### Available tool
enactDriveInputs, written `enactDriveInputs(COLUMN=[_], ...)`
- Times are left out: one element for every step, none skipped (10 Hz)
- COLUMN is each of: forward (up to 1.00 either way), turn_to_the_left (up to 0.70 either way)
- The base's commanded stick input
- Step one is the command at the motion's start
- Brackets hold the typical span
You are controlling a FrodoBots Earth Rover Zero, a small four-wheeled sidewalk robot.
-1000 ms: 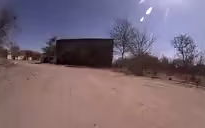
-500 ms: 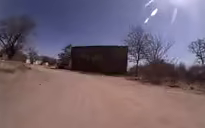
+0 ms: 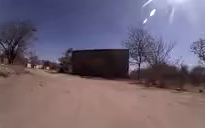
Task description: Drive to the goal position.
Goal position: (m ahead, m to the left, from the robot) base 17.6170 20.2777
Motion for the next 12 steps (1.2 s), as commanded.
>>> enactDriveInputs(forward=[1.00, 1.00, 1.00, 1.00, 1.00, 1.00, 1.00, 1.00, 1.00, 1.00, 1.00, 1.00], turn_to_the_left=[0.00, 0.00, 0.00, 0.00, 0.00, 0.00, 0.00, 0.27, 0.18, 0.00, 0.00, 0.04])
